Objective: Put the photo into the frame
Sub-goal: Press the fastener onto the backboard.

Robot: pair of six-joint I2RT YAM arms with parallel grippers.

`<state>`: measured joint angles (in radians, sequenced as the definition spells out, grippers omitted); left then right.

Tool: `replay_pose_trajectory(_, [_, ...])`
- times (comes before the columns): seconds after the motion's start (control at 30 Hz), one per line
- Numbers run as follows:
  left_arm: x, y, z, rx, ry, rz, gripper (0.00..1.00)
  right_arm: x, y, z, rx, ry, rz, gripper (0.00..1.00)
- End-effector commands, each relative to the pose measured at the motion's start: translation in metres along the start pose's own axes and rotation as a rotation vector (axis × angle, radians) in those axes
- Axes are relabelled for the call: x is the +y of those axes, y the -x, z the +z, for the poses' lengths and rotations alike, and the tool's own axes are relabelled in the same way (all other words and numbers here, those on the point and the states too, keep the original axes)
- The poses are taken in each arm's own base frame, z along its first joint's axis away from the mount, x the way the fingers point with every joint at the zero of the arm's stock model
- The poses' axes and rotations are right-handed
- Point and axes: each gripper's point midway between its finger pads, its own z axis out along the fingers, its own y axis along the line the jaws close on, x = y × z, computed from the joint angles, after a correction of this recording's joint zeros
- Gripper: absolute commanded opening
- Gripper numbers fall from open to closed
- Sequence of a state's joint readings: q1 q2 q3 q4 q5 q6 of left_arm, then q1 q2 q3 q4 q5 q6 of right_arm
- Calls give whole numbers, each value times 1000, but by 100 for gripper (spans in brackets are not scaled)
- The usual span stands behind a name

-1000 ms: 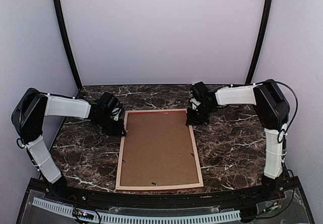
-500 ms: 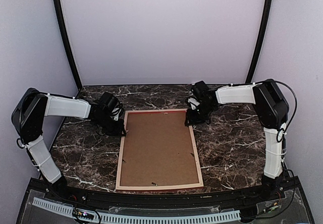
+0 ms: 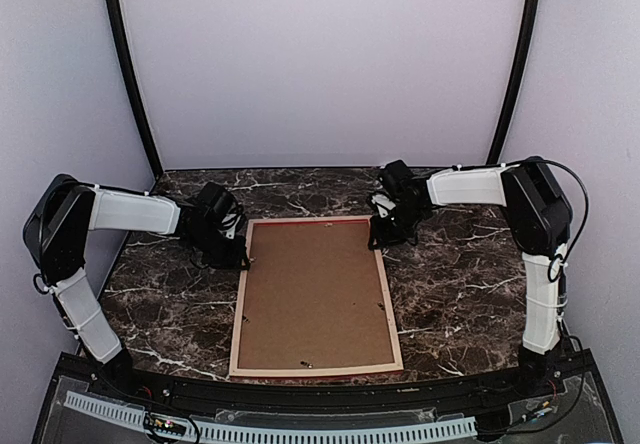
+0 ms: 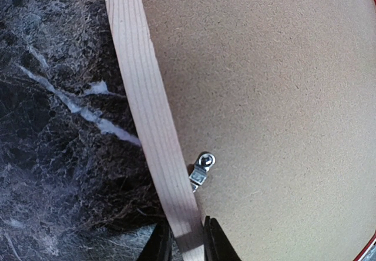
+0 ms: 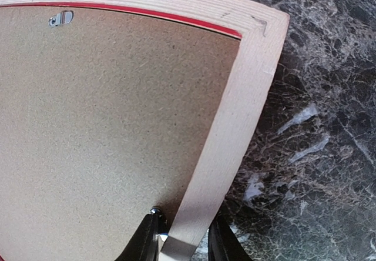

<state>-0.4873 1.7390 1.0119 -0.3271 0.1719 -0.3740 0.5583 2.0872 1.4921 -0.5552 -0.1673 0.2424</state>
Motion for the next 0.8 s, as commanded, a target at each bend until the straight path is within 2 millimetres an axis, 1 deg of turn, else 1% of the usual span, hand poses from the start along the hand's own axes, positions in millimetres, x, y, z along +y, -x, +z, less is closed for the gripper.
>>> replay_pose_trajectory(0.0, [4, -15, 13, 61, 15, 36, 18, -4, -13, 19, 47, -34, -62, 14])
replay_pose_trajectory(0.1, [4, -15, 13, 62, 17, 37, 18, -3, -11, 19, 37, -24, -73, 12])
replay_pose_trajectory(0.17, [4, -16, 13, 63, 18, 37, 18, 1, -8, 18, 30, 3, -76, 15])
replay_pose_trajectory(0.2, [5, -16, 13, 63, 19, 37, 18, 4, -8, 17, 30, 21, -75, 17])
replay_pose_trajectory(0.33, [6, -16, 13, 62, 24, 32, 18, 14, -3, 11, 16, 86, -52, 36])
replay_pose_trajectory(0.43, [6, -15, 13, 56, 27, 22, 18, 19, 1, 3, -1, 115, -23, 47])
replay_pose_trajectory(0.6, [7, -11, 12, 38, 35, -1, 19, 18, 8, -15, -39, 110, 40, 57])
replay_pose_trajectory(0.77, [7, -10, 12, 25, 35, -18, 19, 10, 1, -31, -61, 56, 118, 61])
